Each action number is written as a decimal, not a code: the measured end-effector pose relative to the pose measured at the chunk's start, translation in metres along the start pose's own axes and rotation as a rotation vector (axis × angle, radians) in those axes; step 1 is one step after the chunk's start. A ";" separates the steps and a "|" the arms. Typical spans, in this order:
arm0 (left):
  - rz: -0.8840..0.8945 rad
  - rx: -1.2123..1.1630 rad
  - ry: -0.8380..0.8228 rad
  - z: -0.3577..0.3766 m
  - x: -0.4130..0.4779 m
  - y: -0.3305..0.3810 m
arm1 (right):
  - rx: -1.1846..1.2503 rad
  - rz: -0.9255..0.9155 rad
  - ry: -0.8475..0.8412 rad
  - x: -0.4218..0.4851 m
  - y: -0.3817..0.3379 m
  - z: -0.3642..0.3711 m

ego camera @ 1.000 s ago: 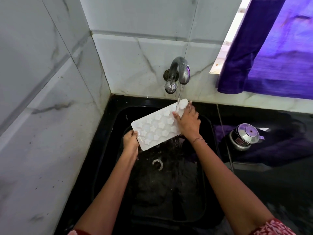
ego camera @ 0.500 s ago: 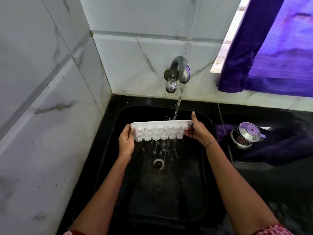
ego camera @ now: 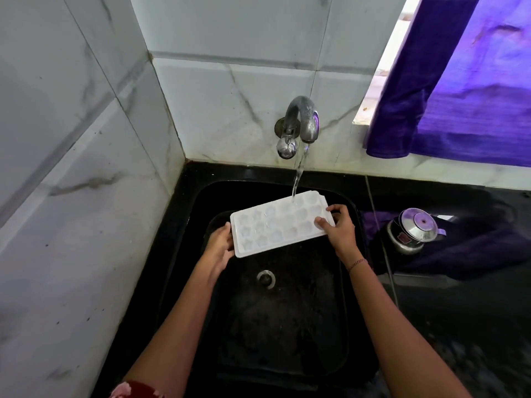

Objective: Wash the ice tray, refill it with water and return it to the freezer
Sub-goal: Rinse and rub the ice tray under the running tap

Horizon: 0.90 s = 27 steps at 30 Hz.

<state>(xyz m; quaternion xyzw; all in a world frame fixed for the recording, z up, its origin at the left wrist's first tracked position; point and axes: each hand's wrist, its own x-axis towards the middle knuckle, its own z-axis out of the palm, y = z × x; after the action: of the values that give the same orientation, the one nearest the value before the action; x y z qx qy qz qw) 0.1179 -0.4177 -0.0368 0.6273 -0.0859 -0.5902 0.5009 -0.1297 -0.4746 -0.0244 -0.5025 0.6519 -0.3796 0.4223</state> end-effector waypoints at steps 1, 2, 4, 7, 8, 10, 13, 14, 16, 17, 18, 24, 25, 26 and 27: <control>-0.025 0.031 -0.030 0.003 -0.002 -0.001 | -0.016 -0.029 0.002 0.000 0.000 -0.001; -0.027 0.034 -0.041 0.005 -0.002 -0.002 | -0.027 -0.052 -0.003 0.000 -0.001 -0.003; -0.003 0.005 -0.057 0.008 -0.002 -0.002 | -0.063 -0.092 -0.024 0.001 -0.004 -0.006; 0.023 -0.062 -0.090 0.015 0.000 -0.003 | -0.160 -0.167 -0.005 0.003 -0.010 -0.006; 0.036 -0.086 -0.085 0.018 0.000 -0.003 | -0.226 -0.211 0.025 0.002 -0.012 -0.004; 0.056 -0.105 -0.052 0.027 -0.001 -0.003 | -0.466 -0.327 0.116 0.000 -0.012 0.005; 0.062 -0.109 0.010 0.036 0.001 -0.005 | -0.859 -0.422 0.206 0.001 -0.009 0.021; 0.065 -0.116 0.022 0.037 0.002 -0.005 | -0.938 -0.431 0.201 0.001 -0.011 0.024; 0.072 -0.137 0.015 0.039 0.003 -0.004 | -1.025 -0.465 0.145 -0.001 -0.015 0.034; 0.075 -0.140 0.001 0.040 0.003 -0.004 | -1.044 -0.489 0.096 -0.003 -0.016 0.042; 0.075 -0.138 -0.016 0.041 0.001 -0.003 | -1.057 -0.505 0.049 -0.008 -0.017 0.051; 0.075 -0.117 -0.026 0.039 0.003 -0.007 | -1.074 -0.676 -0.167 -0.033 -0.021 0.101; 0.088 -0.108 -0.020 0.037 0.004 -0.007 | -1.084 -0.773 -0.254 -0.035 -0.020 0.105; 0.100 -0.088 -0.012 0.036 0.005 -0.007 | -1.089 -0.871 -0.340 -0.038 -0.018 0.109; 0.110 -0.071 -0.004 0.034 0.005 -0.008 | -1.098 -0.950 -0.403 -0.040 -0.017 0.113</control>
<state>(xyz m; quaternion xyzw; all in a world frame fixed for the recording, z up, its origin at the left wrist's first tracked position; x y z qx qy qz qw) 0.0874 -0.4357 -0.0391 0.6022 -0.1003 -0.5657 0.5544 -0.0137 -0.4472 -0.0424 -0.9276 0.3709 -0.0422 0.0132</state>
